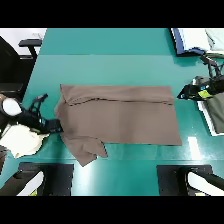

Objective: Fold the shirts.

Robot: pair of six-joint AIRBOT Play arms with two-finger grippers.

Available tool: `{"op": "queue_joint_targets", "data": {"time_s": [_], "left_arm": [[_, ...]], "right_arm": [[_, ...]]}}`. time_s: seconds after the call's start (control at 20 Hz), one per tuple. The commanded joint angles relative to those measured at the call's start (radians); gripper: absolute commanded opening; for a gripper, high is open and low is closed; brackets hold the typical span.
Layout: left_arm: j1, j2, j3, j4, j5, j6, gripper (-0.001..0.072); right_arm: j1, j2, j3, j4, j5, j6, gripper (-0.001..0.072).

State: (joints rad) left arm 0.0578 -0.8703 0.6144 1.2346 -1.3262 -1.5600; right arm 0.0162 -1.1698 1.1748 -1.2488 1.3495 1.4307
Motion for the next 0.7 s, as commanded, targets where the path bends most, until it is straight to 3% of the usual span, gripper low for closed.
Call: {"op": "queue_joint_targets", "data": {"time_s": [0.0, 0.5, 0.6, 0.65], "left_arm": [[0.000, 0.076, -0.171, -0.078, 0.023, -0.034, 0.0483], [0.000, 0.076, -0.313, -0.219, 0.181, -0.027, 0.0479], [0.000, 0.076, -0.282, -0.219, 0.157, 0.015, 0.0030], [0.000, 0.078, -0.256, -0.218, 0.143, 0.024, 0.0033]], "right_arm": [[0.001, 0.082, -0.072, 0.000, -0.040, 0.000, 0.0451], [0.000, 0.112, -0.086, 0.000, -0.035, 0.000, 0.0451], [-0.029, 0.112, -0.087, -0.001, 0.008, 0.000, 0.0451], [-0.054, 0.112, -0.091, -0.001, 0.032, 0.000, 0.0450]]}}
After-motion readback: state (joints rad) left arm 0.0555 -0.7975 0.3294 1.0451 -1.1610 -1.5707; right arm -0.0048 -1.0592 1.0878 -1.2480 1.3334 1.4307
